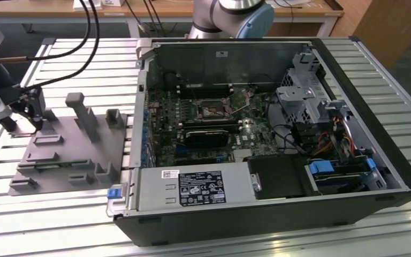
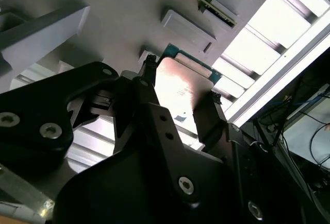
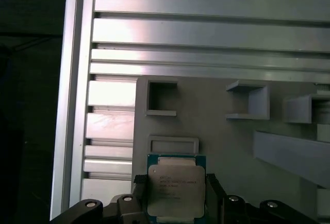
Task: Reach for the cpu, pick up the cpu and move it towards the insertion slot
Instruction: 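Pick up the cpu and move it towards the insertion slot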
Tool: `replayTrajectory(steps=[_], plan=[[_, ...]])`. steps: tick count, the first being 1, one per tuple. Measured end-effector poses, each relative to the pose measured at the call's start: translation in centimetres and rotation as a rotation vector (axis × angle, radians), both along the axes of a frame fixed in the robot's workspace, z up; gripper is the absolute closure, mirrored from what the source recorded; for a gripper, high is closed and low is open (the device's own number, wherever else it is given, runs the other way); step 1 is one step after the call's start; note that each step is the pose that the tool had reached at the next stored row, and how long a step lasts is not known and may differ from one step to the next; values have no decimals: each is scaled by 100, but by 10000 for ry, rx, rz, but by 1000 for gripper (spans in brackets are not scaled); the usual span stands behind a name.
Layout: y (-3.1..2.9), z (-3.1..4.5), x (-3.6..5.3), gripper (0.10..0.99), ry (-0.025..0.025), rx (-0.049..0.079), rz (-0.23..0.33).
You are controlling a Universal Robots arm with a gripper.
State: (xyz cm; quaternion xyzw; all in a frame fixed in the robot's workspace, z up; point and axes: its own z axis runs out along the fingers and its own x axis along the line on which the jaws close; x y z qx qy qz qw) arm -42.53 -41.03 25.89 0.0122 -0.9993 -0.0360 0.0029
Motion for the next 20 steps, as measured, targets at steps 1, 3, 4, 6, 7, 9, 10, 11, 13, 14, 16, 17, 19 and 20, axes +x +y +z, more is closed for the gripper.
replayTrajectory(steps=[1,3,4,6,7,9,10,11,13,14,16,17,19,20], plan=[[0,23,0,545,0,0,0],[0,68,0,545,-1,1,0],[0,89,0,545,0,1,0],[0,138,0,545,0,1,0],[0,165,0,545,0,0,-1],[0,220,0,545,0,1,-3],[0,249,0,545,0,1,-3],[0,275,0,545,0,1,-4],[0,329,0,545,-1,1,-6],[0,358,0,545,-1,1,-6],[0,413,0,545,0,1,-8],[1,443,0,545,-1,1,-9],[1,502,0,545,1,1,-11],[1,531,0,545,0,1,-12]])
